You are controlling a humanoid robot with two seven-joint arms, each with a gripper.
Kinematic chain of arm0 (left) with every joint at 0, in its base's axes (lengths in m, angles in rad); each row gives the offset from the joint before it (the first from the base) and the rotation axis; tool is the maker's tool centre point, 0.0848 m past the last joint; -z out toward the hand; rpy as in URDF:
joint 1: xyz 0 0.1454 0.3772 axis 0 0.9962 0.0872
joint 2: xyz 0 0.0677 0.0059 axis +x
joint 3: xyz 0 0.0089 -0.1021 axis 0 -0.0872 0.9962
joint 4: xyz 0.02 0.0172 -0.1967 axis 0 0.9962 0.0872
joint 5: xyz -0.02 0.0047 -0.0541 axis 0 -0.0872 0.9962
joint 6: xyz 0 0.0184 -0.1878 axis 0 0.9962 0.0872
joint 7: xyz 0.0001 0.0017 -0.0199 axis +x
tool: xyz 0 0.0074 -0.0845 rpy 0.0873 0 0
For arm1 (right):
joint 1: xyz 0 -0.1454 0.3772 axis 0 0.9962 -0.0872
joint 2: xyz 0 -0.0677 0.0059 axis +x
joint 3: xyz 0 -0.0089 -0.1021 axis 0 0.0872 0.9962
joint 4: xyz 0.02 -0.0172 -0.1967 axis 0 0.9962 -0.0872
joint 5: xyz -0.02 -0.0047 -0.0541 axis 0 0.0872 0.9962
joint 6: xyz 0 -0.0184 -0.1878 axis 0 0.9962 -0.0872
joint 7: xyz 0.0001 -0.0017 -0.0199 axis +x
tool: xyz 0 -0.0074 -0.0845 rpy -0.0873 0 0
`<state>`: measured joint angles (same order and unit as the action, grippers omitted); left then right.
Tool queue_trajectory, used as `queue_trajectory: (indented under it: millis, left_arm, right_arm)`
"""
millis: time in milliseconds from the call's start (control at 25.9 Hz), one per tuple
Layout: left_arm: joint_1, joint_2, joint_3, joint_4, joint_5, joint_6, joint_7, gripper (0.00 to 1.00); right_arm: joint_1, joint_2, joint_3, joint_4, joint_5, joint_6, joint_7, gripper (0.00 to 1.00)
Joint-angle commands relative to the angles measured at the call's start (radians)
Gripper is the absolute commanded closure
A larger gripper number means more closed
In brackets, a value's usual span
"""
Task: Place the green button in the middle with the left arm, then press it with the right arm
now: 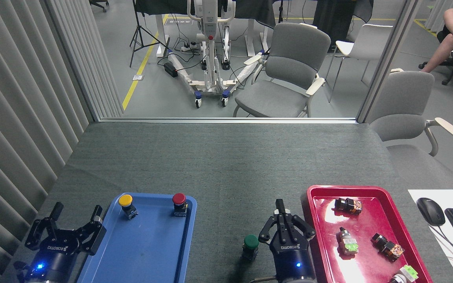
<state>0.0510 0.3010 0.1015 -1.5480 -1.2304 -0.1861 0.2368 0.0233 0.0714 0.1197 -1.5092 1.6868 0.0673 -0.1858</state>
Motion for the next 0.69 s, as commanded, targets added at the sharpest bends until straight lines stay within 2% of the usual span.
queue_trajectory:
  millis: [0,193,386,656]
  left_arm:
    - [0.003,0.0,0.001,-0.004,0.0,0.001,-0.001,0.0]
    - [0.003,-0.005,0.004,0.0,-0.001,0.001,0.001,0.0]
    - [0.006,-0.04,0.015,0.002,-0.006,0.001,-0.001,0.0]
    - [0.017,-0.042,0.015,0.002,-0.004,0.036,0.001,0.0]
  right_arm:
    - [-0.016,-0.004,-0.08,0.0,-0.012,-0.06,0.034,0.01]
    - [-0.006,-0.019,-0.196,0.003,-0.108,-0.193,0.042,0.0]
    - [0.007,-0.039,-0.253,0.012,-0.11,-0.221,0.042,0.0]
    - [0.049,-0.048,-0.285,0.018,-0.108,-0.25,0.037,0.0]
